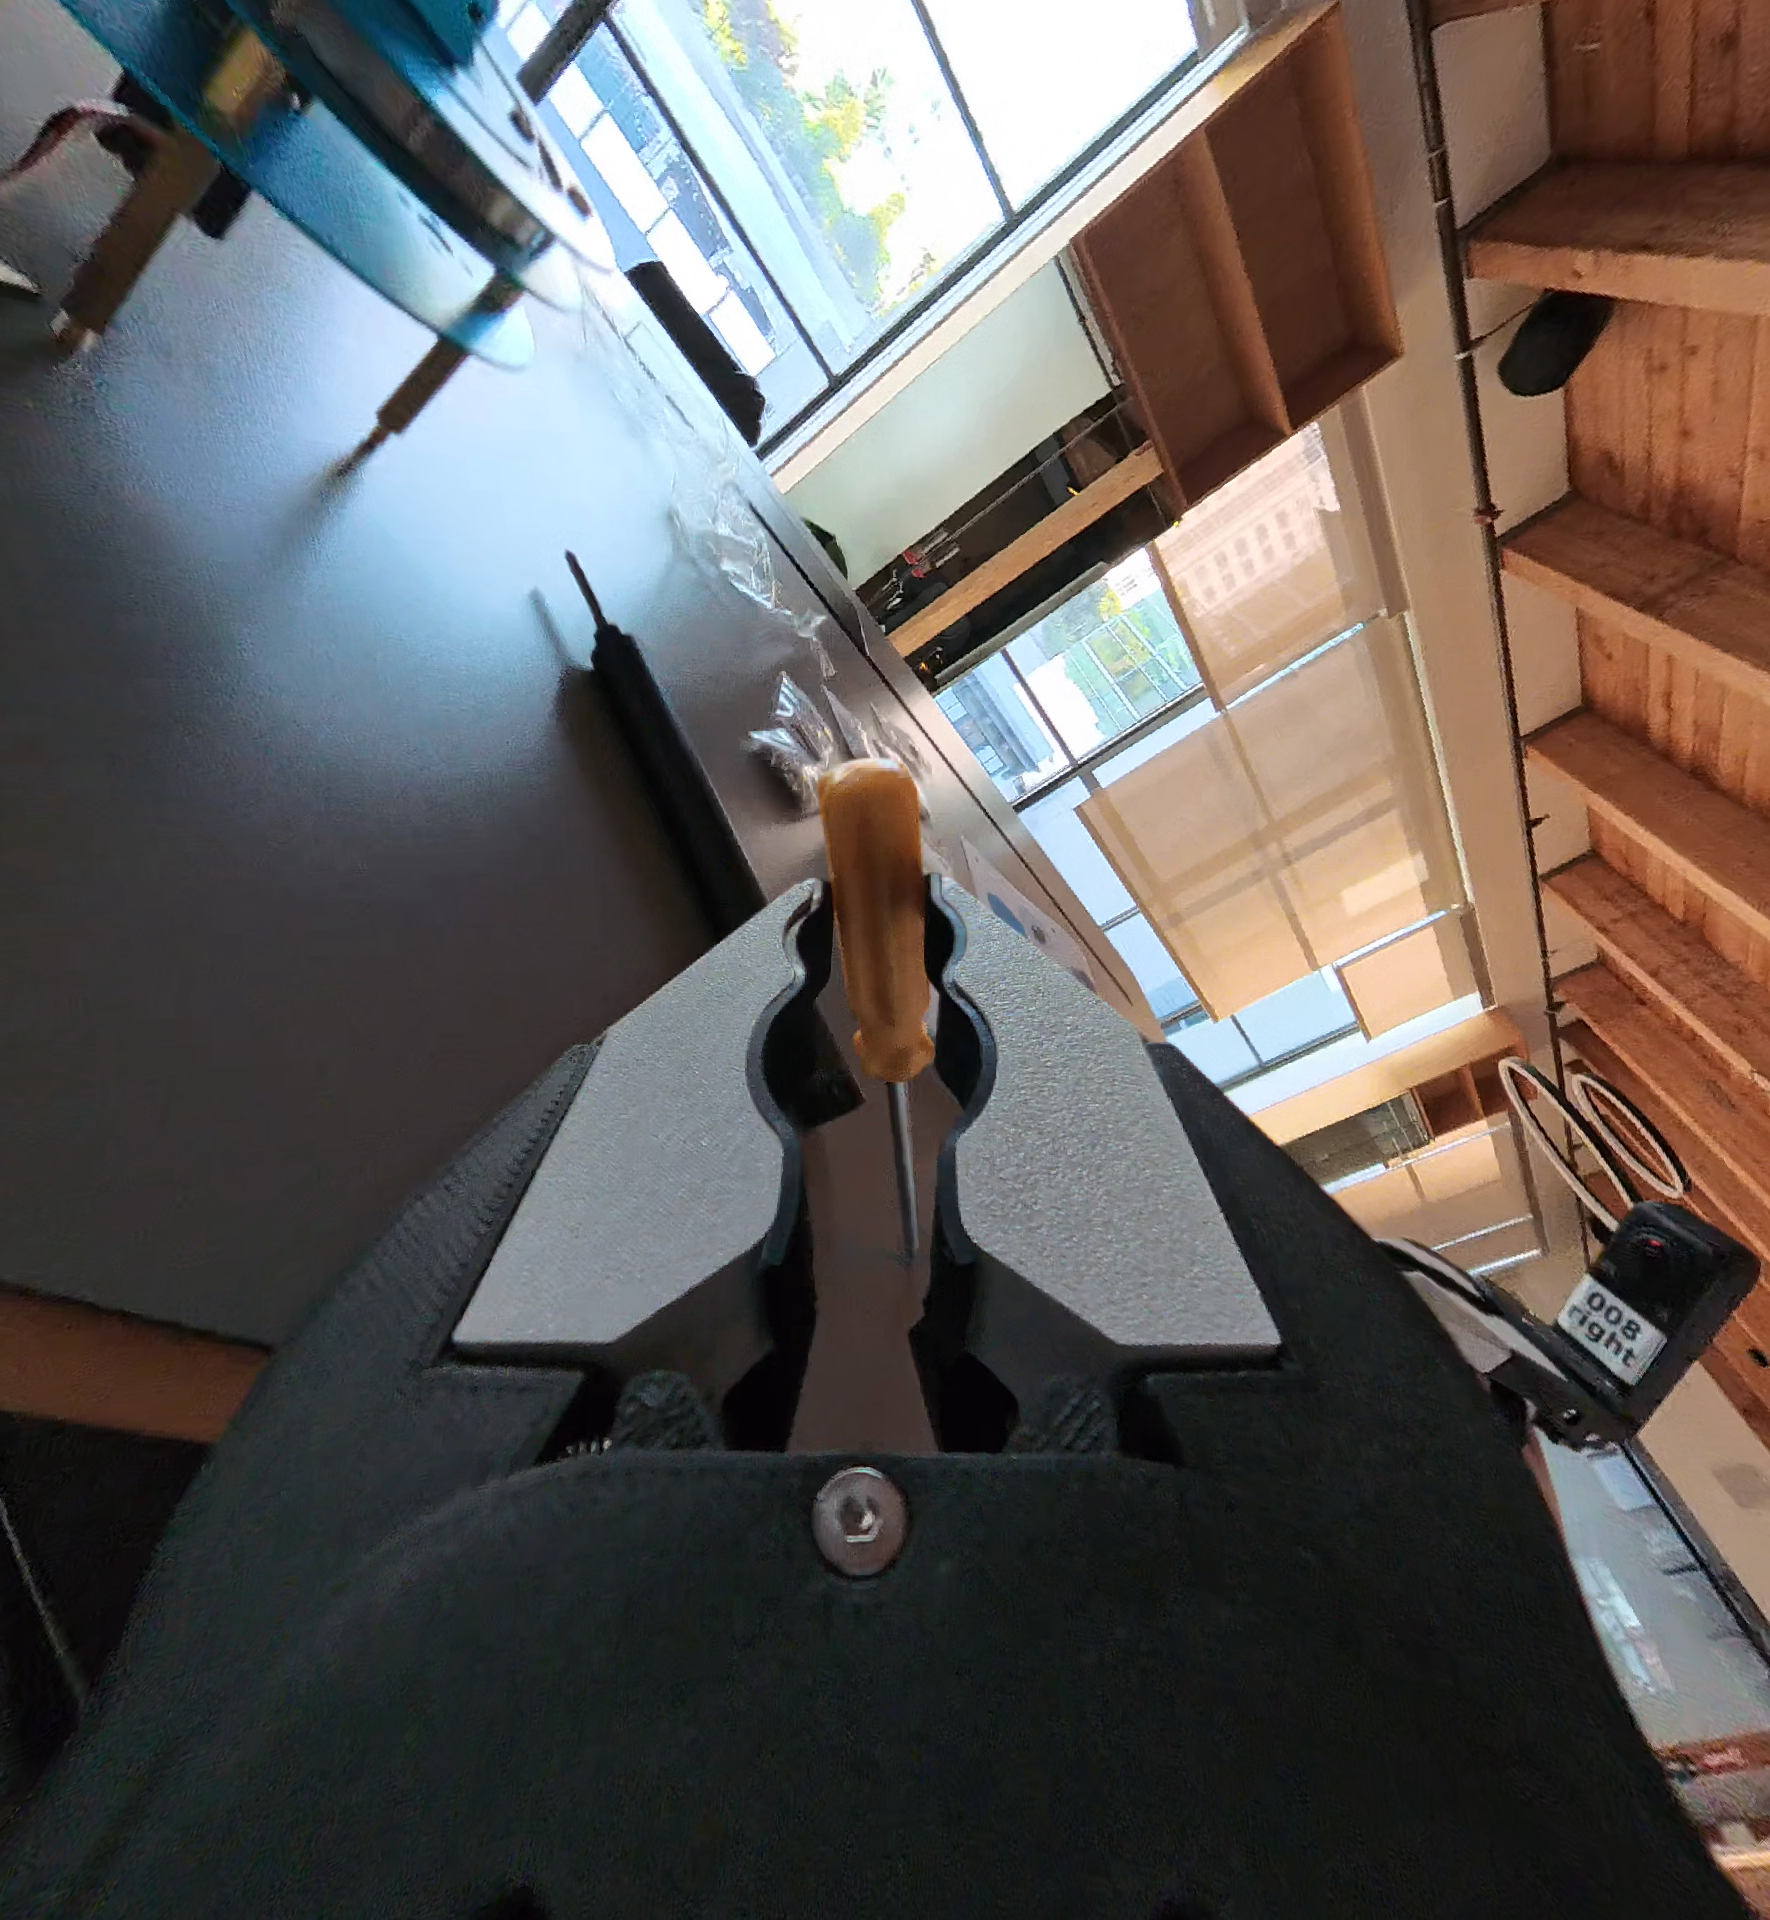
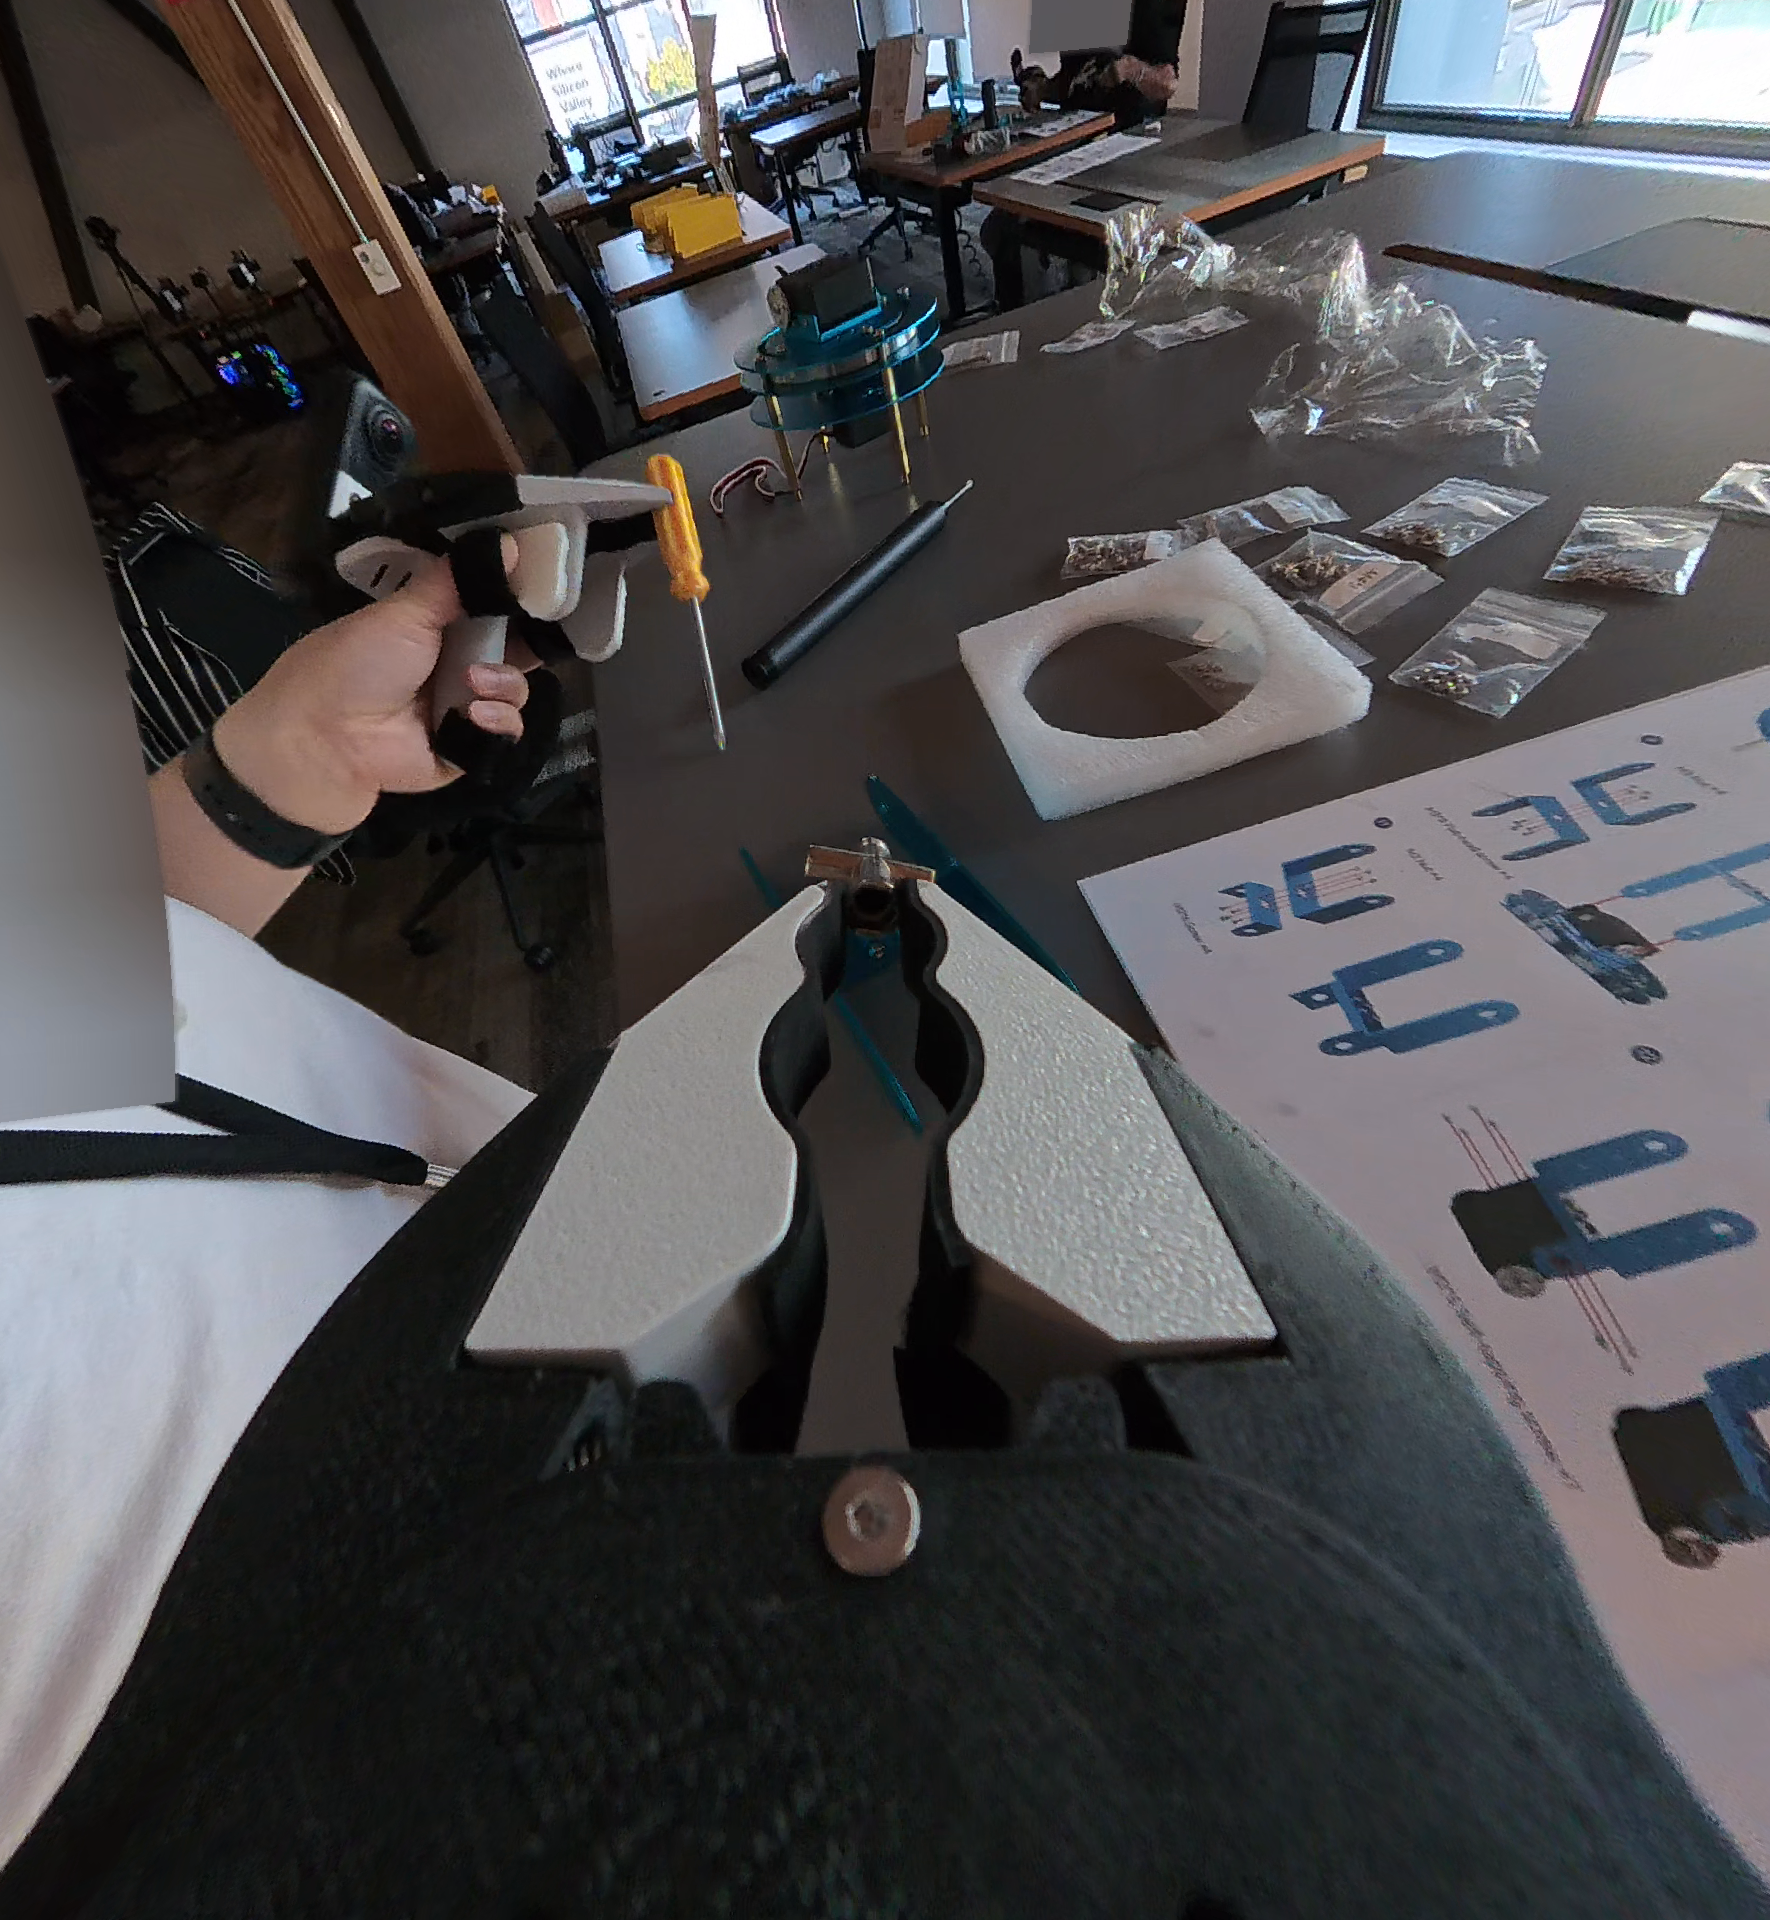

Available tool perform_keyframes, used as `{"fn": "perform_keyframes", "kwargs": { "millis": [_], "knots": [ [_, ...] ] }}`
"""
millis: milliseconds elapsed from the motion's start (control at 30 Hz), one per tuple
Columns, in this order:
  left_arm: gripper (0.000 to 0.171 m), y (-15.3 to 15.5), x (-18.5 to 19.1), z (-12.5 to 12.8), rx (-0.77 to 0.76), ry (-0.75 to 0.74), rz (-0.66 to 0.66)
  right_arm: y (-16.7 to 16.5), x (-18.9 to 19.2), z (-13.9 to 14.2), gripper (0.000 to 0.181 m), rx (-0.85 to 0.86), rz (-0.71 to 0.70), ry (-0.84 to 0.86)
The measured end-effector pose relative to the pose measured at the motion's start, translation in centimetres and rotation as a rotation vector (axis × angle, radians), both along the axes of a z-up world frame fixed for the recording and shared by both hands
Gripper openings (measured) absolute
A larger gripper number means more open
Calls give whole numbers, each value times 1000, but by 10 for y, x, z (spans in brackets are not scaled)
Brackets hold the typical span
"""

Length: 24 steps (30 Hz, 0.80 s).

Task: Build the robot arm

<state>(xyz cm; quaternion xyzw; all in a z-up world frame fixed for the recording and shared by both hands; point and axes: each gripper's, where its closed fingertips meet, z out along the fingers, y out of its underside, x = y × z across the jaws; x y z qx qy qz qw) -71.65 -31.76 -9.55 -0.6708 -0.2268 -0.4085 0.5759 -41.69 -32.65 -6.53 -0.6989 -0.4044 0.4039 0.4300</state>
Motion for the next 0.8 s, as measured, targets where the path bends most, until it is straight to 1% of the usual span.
{"fn": "perform_keyframes", "kwargs": {
  "millis": [167,267,300,367,433,500,600,700,767,800],
  "knots": [
    [15,7,21,-16,-79,-87,-22,-2,-17,-9,9,-14,9,0],
    [15,8,30,-15,-82,-160,-58,-3,-14,-12,9,2,0,-12],
    [15,7,29,-14,-80,-153,-50,-4,-12,-11,9,8,-2,-9],
    [16,5,26,-15,-84,-69,-14,-4,-9,-8,9,13,0,12],
    [26,3,26,-18,-107,0,23,-4,-8,-6,9,1,17,37],
    [27,0,32,-19,-113,14,12,-3,-9,-7,9,-10,33,40],
    [29,-4,45,-22,-137,-23,-28,-2,-14,-15,9,-10,48,7],
    [23,-12,51,-25,-150,-61,-63,-2,-19,-18,9,6,74,-20],
    [23,-16,49,-19,-122,-16,-87,-1,-21,-16,9,21,85,-17],
    [23,-18,48,-9,-64,45,-111,-1,-22,-14,9,21,93,-5]
  ]
}}
